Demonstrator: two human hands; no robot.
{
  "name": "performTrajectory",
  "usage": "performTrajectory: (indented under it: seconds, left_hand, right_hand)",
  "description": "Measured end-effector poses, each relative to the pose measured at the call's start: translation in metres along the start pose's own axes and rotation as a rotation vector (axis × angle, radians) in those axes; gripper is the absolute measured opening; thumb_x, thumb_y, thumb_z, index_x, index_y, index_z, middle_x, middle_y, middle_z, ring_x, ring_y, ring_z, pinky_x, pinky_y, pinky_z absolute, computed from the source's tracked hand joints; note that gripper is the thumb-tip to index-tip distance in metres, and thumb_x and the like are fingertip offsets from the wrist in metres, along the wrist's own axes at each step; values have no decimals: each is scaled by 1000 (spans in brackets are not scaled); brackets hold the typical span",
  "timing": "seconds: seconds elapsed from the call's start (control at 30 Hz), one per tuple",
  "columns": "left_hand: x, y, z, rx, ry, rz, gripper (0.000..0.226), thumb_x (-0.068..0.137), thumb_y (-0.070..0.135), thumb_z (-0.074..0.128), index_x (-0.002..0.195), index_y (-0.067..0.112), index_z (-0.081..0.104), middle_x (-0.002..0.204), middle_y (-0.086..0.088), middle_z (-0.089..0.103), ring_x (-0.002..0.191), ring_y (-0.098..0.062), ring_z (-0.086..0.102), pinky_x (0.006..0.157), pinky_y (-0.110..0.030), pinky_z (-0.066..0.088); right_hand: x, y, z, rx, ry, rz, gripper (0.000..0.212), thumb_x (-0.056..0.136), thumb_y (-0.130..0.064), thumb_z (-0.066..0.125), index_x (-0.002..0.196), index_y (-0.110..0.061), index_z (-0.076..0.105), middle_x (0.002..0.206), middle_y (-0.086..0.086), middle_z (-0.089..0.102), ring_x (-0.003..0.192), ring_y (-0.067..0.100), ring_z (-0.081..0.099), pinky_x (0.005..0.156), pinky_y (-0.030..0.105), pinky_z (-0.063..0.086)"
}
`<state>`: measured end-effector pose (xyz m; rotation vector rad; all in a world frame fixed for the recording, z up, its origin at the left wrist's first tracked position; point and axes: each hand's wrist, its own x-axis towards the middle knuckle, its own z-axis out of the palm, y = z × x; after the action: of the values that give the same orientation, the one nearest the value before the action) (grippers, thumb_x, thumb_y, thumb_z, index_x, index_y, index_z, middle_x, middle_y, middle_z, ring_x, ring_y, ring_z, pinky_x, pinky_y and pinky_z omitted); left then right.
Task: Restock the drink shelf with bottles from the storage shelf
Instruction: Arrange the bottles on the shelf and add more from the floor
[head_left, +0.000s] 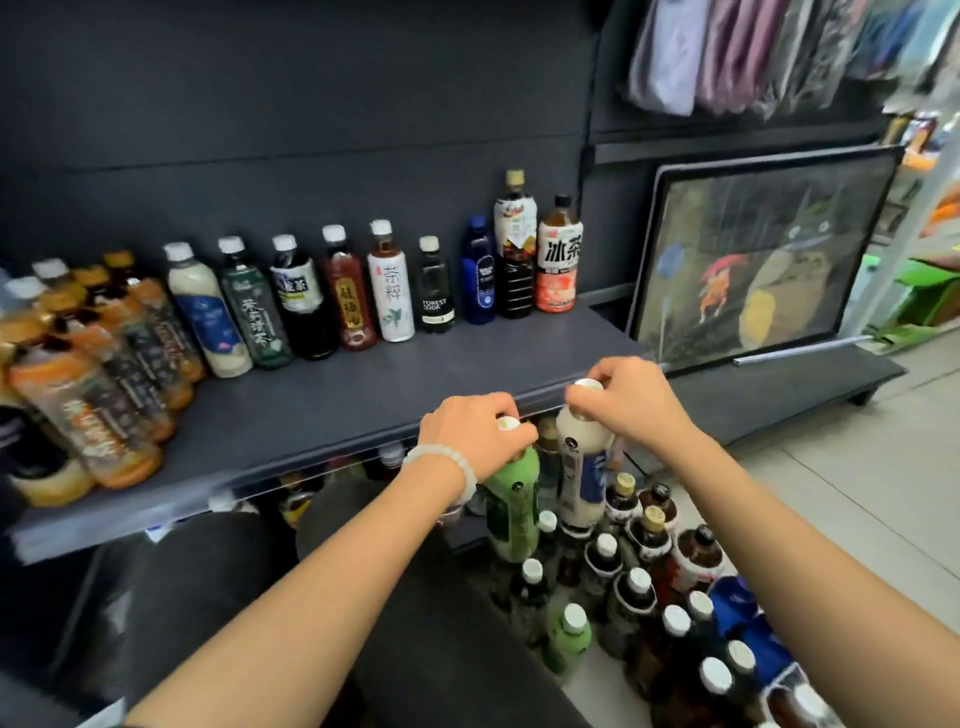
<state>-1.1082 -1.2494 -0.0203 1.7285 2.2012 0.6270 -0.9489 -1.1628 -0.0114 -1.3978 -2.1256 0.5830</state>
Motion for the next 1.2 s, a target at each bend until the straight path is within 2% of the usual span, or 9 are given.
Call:
performTrajectory:
  seconds: [0.13,0.27,0.37,0.47,0.6,0.8,0.9,1.03,1.2]
  left_hand:
    - [16,-28,-59,-68,81,-79,11,73,39,61,70,28,61,81,4,65,83,-19,58,67,-31,46]
    - [24,-68,-124,-77,193,-143,14,75,35,61,72,23,67,79,5,66,80,-18,58,68,-29,46]
    - [28,-105,-166,-79,249,-178,14,80,33,59,76,23,68,87,3,66,86,-18,59,74,-28,46]
    - [34,-135,-200,-91,273,-182,10,81,31,61,74,25,66,82,7,61,85,-15,56,74,-25,42]
    - [45,-170,-235,22,247,-211,15,77,36,64,80,22,69,73,7,60,75,-13,56,65,-25,42]
    - [50,-225,-279,84,232,-277,13,74,36,64,74,23,68,75,3,64,74,-13,58,68,-28,48]
    - [54,-251,-292,74,233,-319,13,71,39,63,72,27,67,73,7,65,73,-10,59,73,-30,52]
    - [63,-275,-301,94,210,-363,28,52,52,53,66,33,66,68,10,64,74,-9,61,77,-39,55]
    - [79,-293,-304,137,130,-340,23,58,51,54,71,36,66,68,11,62,77,-11,60,78,-39,53]
  right_hand:
    - [44,-60,1,39,-29,-101,29,75,-29,65,72,-1,67,71,8,63,70,19,54,60,31,41]
    - [82,-129,11,49,-49,-215,31,79,-27,63,70,2,69,74,14,65,70,19,53,63,31,42]
    - [107,-177,33,67,-85,-262,33,78,-27,63,54,-4,57,57,9,52,62,18,44,56,30,38]
    - [132,-217,62,117,-111,-288,33,77,-27,64,55,-5,52,56,8,42,59,15,39,54,30,32]
    - [162,-263,102,180,-188,-296,35,79,-28,63,60,0,54,62,10,42,64,18,38,54,29,30]
    - [198,-321,164,146,-270,-377,42,81,-30,63,53,-2,49,59,14,50,59,22,46,50,29,31]
    - [213,-345,191,148,-294,-384,43,79,-31,62,69,11,61,70,26,57,64,25,50,53,30,33]
    - [226,-371,221,157,-348,-401,40,77,-29,62,50,-10,41,53,4,37,54,16,36,48,28,27]
    - [238,-390,251,125,-386,-399,43,79,-32,61,49,-11,40,50,4,37,50,16,38,46,28,27]
